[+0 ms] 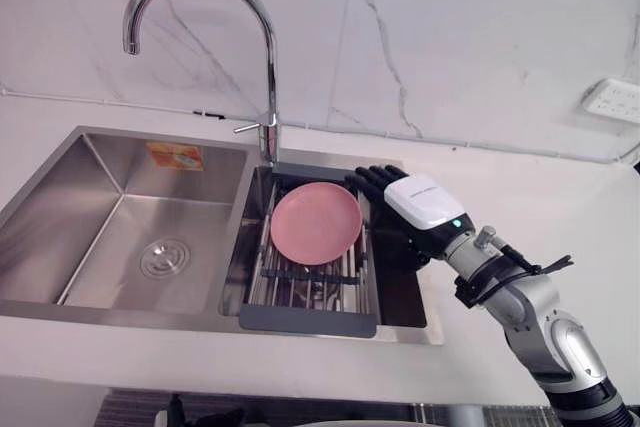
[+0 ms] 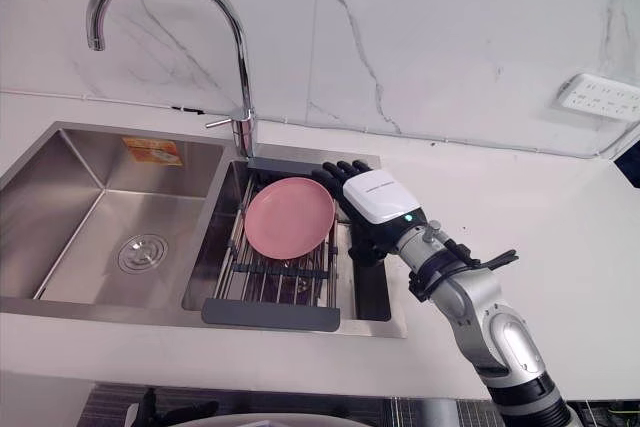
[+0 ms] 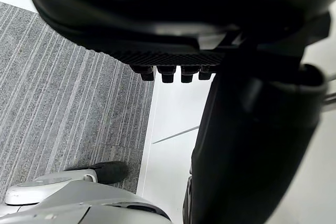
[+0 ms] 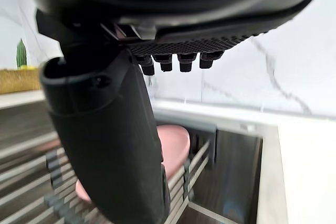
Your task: Walk over to the sink, pick up the cup, carry it to the dishwasher, place the cup inside the dishwasher, then close the dishwasher door
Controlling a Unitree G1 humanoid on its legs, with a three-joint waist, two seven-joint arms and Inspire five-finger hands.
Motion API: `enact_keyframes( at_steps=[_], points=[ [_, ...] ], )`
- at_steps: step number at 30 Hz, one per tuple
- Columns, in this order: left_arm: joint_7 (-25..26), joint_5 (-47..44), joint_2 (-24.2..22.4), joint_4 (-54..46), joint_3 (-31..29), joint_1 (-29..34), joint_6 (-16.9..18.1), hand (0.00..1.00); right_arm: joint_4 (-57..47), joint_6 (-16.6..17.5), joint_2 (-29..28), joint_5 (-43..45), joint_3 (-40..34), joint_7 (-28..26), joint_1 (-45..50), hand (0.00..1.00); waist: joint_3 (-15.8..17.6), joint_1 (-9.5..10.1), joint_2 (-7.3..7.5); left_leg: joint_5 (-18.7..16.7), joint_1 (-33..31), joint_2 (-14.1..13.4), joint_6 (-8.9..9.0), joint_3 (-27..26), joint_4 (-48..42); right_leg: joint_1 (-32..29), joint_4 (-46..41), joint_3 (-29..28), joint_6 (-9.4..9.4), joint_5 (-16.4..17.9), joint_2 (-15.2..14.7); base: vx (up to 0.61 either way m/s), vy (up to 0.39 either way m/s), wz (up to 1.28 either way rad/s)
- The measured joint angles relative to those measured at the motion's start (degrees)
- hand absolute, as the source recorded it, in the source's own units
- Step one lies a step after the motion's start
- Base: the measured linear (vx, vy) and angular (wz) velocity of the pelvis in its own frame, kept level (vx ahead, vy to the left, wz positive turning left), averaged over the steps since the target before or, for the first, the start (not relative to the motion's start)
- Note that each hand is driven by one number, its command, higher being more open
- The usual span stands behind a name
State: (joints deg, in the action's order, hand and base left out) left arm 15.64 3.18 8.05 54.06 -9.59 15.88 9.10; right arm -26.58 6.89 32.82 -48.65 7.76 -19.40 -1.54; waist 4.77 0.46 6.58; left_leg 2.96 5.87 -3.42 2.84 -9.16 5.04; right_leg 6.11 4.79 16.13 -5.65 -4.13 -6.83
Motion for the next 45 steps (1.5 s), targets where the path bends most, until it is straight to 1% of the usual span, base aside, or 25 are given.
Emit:
enact_keyframes(
  at_steps=[2, 5, 8, 10, 13, 16, 20, 23, 24, 28, 34, 39, 45],
  points=[
    [0.01, 0.01, -0.03, -0.04, -0.05, -0.01, -0.01, 1.0, -0.25, -0.01, -0.35, 0.0, 0.01, 0.9, -0.04, 1.0, 0.0, 0.04, 0.0, 0.0, -0.01, 0.11, -0.01, 0.06, 0.0, 0.0, -0.1, 0.06, -0.05, 0.04, -0.12, 0.0, 0.0, 0.0],
    [0.08, 0.01, 0.05, 0.04, 0.29, 0.01, -0.06, 1.0, 1.01, -1.07, -1.12, -0.16, 1.35, 1.93, -0.91, 1.0, 0.0, 0.21, -0.01, -0.05, -0.01, 0.13, -0.09, 0.1, 0.24, 0.01, -0.1, 0.07, -0.03, 0.03, -0.19, 0.0, 0.0, 0.0],
    [0.1, 0.02, 0.4, 0.14, 1.18, -0.04, -0.09, 1.0, 5.79, -2.24, -1.91, 0.02, 4.5, 2.88, -4.32, 1.0, 0.01, 0.24, -0.03, -0.02, -0.01, 0.08, -0.12, 0.22, 0.23, 0.07, -0.05, 0.16, 0.0, 0.01, -0.13, 0.0, 0.0, 0.0],
    [0.1, 0.03, 0.43, 0.15, 1.32, -0.14, -0.08, 1.0, 9.27, -3.53, -2.57, 0.12, 6.59, 2.99, -7.16, 1.0, 0.02, 0.47, -0.04, -0.01, -0.09, 0.08, -0.13, 0.58, 0.22, 0.14, 0.01, 0.43, 0.01, 0.01, -0.13, 0.0, 0.0, 0.06],
    [0.12, 0.02, 0.66, 0.15, 2.37, -0.27, -0.09, 1.0, 11.83, -4.45, -3.89, 0.14, 8.03, 3.02, -9.05, 1.0, 0.08, 1.14, -0.13, 0.01, -0.28, 0.09, -0.14, 0.78, -0.02, 0.14, 0.02, 0.79, 0.01, 0.01, -0.13, 0.0, 0.0, 0.06],
    [0.09, 0.0, 0.68, 0.22, 2.58, -0.62, -0.09, 1.0, 13.07, -4.69, -4.02, 0.23, 9.66, 2.95, -10.06, 1.0, 0.1, 1.59, -0.17, 0.03, -0.39, 0.1, -0.15, 0.98, -0.02, 0.16, 0.02, 1.05, 0.01, 0.01, -0.13, 0.0, -0.001, 0.04],
    [0.03, -0.01, 0.77, 0.38, 2.56, -0.97, -0.08, 1.0, 17.57, -5.87, -6.13, 0.12, 12.78, 2.13, -12.4, 1.0, 0.11, 1.96, -0.19, 0.24, -0.58, 0.15, -0.2, 2.04, -0.01, 0.47, 0.03, 1.87, 0.04, 0.04, -0.17, -0.03, -0.009, 0.11],
    [0.01, 0.03, 0.75, 0.49, 2.53, -1.09, -0.03, 1.0, 20.86, -6.47, -6.61, 0.02, 14.25, 1.64, -13.83, 1.0, 0.14, 2.25, -0.22, 0.43, -0.86, 0.16, -0.17, 2.52, 0.11, 0.56, 0.03, 2.53, 0.1, 0.07, -0.17, -0.05, -0.009, 0.12],
    [0.01, 0.04, 0.74, 0.6, 2.51, -1.24, -0.03, 1.0, 21.15, -6.74, -6.79, 0.03, 14.25, 1.53, -13.87, 1.0, 0.15, 2.63, -0.24, 0.46, -0.85, 0.13, -0.15, 2.66, 0.23, 0.65, 0.04, 2.65, 0.14, 0.1, -0.14, -0.05, -0.01, 0.06],
    [-0.06, 0.03, 0.74, 0.65, 2.45, -1.36, -0.04, 1.0, 21.81, -7.79, -7.09, 0.03, 15.46, -0.88, -15.88, 1.0, 0.16, 2.86, -0.24, 0.55, -0.85, 0.09, -0.11, 2.78, 0.23, 0.73, 0.04, 2.76, 0.18, 0.12, -0.09, -0.04, -0.008, 0.02],
    [-0.57, 0.04, 0.75, 0.78, 2.3, -1.75, -0.06, 1.0, 22.02, -7.86, -7.57, -1.09, 17.18, -2.85, -16.47, 1.0, 0.14, 3.28, -0.22, 0.55, -0.87, 0.09, -0.1, 2.78, 0.23, 0.72, 0.04, 2.76, 0.18, 0.12, -0.09, 0.0, 0.0, 0.0],
    [-0.57, 0.12, 0.73, 0.79, 2.28, -2.19, -0.06, 1.0, 24.87, -8.06, -8.35, -2.74, 19.3, -3.81, -16.46, 1.0, 0.11, 3.5, -0.17, 0.55, -0.9, 0.08, -0.1, 2.78, 0.23, 0.71, 0.04, 2.76, 0.18, 0.12, -0.09, 0.0, 0.0, 0.0],
    [-0.56, 0.08, 0.73, 0.79, 2.18, -2.17, -0.07, 1.0, 23.26, -8.9, -8.16, -2.69, 18.43, -3.9, -16.42, 1.0, 0.08, 3.41, -0.08, 0.55, -0.89, 0.04, -0.1, 2.71, 0.22, 0.68, 0.04, 2.7, 0.18, 0.12, -0.05, 0.0, 0.0, 0.0]
  ],
)
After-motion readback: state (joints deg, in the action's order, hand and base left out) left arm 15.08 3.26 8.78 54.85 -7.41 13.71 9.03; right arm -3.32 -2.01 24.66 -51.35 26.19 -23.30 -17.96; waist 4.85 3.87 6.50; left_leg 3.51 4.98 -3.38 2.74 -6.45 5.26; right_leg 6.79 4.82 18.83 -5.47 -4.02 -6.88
